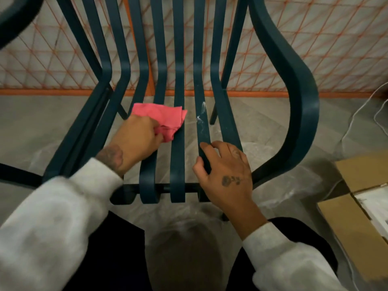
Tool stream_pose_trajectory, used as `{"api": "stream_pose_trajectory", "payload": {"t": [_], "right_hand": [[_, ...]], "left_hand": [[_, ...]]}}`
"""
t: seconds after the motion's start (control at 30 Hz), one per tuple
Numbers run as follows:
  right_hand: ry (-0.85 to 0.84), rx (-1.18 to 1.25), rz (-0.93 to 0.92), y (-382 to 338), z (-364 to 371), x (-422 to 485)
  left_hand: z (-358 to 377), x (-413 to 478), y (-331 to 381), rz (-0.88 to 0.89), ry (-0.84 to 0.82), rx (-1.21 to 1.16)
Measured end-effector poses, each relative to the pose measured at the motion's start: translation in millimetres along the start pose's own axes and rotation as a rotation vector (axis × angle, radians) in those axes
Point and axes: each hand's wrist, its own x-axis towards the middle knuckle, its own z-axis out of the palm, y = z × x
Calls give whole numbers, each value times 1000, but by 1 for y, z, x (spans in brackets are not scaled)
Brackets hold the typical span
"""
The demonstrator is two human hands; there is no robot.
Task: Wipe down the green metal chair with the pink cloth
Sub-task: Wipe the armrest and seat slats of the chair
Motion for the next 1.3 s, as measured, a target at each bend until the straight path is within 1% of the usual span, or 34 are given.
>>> {"api": "stream_pose_trajectory", "payload": {"t": [0.1,0.2,0.27,0.33,0.43,0.47,0.5,0.6,0.7,0.8,0.9,1.03,1.2,1.23,1.3], "right_hand": [[-24,-1,2,0,0,0],[-38,-11,0,1,1,-2],[-21,-14,-7,2,2,1],[-19,-24,-14,2,2,1],[-24,-30,-16,1,1,3],[-19,-26,-16,1,1,2],[-15,-21,-18,0,1,3],[-17,-37,-8,-2,-1,3],[-25,-43,-1,-2,-1,3],[-33,-46,7,-3,-2,4],[-41,-55,4,-2,0,4],[-12,-42,5,-2,-1,3],[-14,-16,9,-4,-3,3],[-17,-6,6,-4,-4,3],[-40,46,24,-2,-4,2]], "left_hand": [[8,-21,-1,1,81,38],[6,-8,3,-20,65,8],[3,13,3,-67,23,11],[4,45,-1,-72,-3,1],[8,103,-8,-125,-100,-17],[9,119,-9,-127,-92,-20],[9,132,-12,-124,-73,-2],[10,162,-12,-84,-83,53],[16,190,-20,-7,-88,19],[26,212,-29,-18,-117,31],[26,205,-24,1,-106,47],[33,187,-29,18,-9,100],[21,102,-3,-15,15,121],[17,85,-4,-16,35,135],[9,58,-6,-5,20,128]]}}
